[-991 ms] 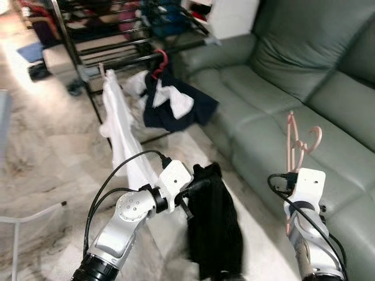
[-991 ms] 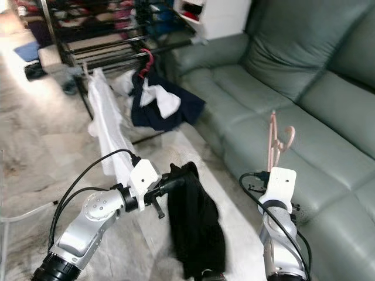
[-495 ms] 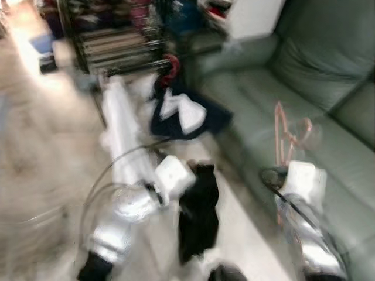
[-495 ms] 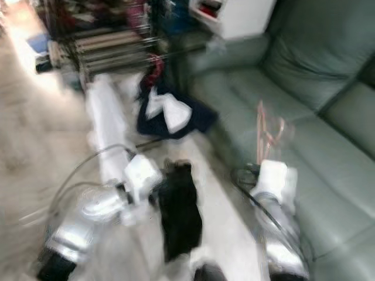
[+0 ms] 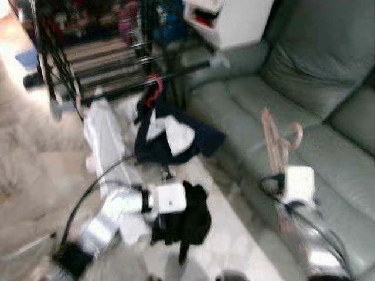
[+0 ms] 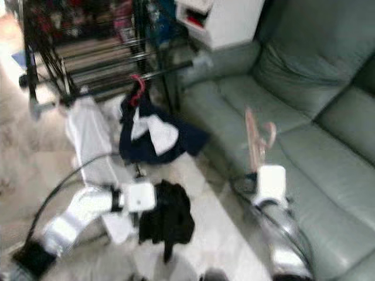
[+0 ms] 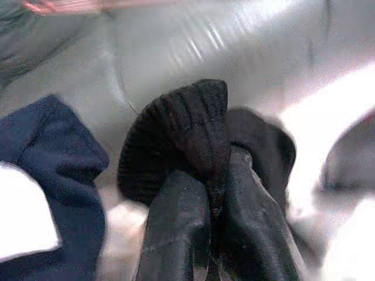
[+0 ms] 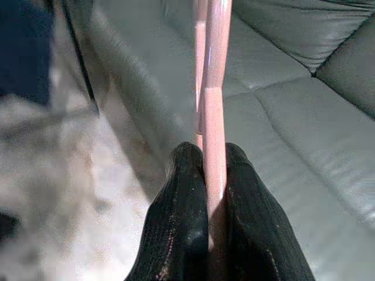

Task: Hang hanger

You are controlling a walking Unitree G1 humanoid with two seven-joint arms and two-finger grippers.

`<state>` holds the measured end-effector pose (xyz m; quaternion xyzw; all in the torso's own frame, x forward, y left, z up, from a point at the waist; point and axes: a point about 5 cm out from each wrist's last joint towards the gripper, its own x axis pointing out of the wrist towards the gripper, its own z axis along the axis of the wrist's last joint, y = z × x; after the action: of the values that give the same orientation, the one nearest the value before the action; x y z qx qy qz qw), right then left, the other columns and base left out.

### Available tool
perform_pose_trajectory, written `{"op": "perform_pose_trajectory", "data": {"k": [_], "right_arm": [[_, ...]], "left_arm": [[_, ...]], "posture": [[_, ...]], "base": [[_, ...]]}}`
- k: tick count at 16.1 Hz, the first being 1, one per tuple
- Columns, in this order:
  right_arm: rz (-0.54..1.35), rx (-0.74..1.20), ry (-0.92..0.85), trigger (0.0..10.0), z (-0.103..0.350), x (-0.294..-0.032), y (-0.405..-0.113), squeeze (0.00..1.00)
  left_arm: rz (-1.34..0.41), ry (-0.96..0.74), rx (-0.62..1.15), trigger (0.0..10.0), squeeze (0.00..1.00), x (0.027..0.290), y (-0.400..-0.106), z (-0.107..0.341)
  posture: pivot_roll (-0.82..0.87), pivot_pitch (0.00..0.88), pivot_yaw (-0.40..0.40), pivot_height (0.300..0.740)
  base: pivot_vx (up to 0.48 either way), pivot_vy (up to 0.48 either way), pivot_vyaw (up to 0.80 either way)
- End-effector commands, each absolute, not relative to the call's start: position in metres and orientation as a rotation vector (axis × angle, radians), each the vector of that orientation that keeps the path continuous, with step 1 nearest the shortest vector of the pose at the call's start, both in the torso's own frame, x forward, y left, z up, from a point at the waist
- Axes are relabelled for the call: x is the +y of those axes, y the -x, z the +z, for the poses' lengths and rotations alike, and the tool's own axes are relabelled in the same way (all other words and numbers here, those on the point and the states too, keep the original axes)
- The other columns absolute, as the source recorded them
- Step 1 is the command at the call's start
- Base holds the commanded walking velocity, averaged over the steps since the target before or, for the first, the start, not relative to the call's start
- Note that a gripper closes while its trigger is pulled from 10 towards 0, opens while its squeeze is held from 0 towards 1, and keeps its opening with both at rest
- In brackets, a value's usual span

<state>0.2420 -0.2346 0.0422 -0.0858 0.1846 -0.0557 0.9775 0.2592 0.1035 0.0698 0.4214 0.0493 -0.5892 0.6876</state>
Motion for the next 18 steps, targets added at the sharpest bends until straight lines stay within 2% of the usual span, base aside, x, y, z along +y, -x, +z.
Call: {"op": "perform_pose_trajectory", "data": {"k": [1, 4, 8, 13, 18], "right_arm": [[-0.026, 0.360, 0.182, 10.0, 0.046, -0.224, -0.244, 0.00], [0.135, 0.392, 0.245, 10.0, 0.050, -0.230, -0.237, 0.00], [0.388, 0.402, 0.303, 10.0, 0.062, -0.232, -0.228, 0.00], [0.619, 0.420, 0.367, 10.0, 0.083, -0.239, -0.222, 0.00], [0.803, 0.502, 0.307, 10.0, 0.098, -0.246, -0.209, 0.00]], "left_arm": [[-1.278, -1.124, 0.161, 10.0, 0.00, 0.129, -0.267, 0.060], [-1.016, -1.178, 0.041, 10.0, 0.00, 0.137, -0.311, 0.089], [-0.885, -1.200, -0.136, 10.0, 0.00, 0.135, -0.334, 0.111], [-0.832, -1.236, -0.046, 10.0, 0.00, 0.146, -0.343, 0.101], [-0.675, -1.053, 0.069, 10.0, 0.00, 0.152, -0.357, 0.101]], "posture": [[-0.05, 0.000, 0.012, 0.740], [-0.06, 0.000, 0.026, 0.740], [-0.07, 0.000, 0.041, 0.740], [-0.07, 0.000, 0.056, 0.740], [-0.07, 0.000, 0.065, 0.740]], "base": [[0.000, 0.000, 0.00], [0.000, 0.000, 0.00], [0.000, 0.000, 0.00], [0.000, 0.000, 0.00], [0.000, 0.000, 0.00]]}}
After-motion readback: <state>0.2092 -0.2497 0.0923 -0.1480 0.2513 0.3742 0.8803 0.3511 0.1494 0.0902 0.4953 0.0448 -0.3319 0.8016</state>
